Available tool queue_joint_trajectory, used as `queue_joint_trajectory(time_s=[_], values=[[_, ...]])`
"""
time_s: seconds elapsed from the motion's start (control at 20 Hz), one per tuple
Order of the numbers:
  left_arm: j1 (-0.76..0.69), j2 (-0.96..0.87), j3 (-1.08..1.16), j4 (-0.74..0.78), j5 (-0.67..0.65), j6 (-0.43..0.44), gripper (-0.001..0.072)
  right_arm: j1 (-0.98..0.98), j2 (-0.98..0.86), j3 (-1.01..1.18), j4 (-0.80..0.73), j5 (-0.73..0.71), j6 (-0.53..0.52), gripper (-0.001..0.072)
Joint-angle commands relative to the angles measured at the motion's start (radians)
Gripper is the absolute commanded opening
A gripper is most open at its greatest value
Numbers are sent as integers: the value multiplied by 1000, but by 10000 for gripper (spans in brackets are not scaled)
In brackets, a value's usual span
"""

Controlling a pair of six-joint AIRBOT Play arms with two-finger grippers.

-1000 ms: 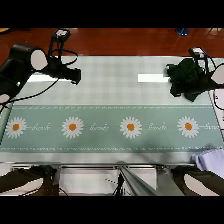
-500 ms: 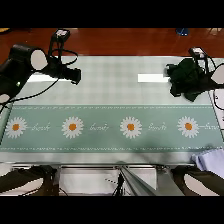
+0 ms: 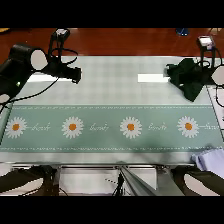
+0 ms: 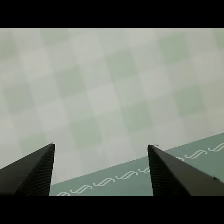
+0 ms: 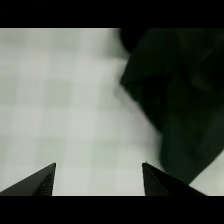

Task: Fold the shirts.

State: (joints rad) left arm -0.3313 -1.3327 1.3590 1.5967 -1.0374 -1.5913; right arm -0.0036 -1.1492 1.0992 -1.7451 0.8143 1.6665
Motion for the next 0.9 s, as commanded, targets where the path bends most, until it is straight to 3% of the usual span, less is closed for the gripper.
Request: queue_joint_trajectory(time_s=[0.0, 0.25, 0.85], values=[[1, -1, 0, 1, 18, 0, 705, -105, -35, 11, -200, -248, 226, 602], [0, -1, 0, 0, 16, 0, 705, -270, -225, 144, -109, -303, 232, 603], [0, -1, 0, 0, 6, 0, 704, -273, -568, 195, 97, -391, 85, 603]])
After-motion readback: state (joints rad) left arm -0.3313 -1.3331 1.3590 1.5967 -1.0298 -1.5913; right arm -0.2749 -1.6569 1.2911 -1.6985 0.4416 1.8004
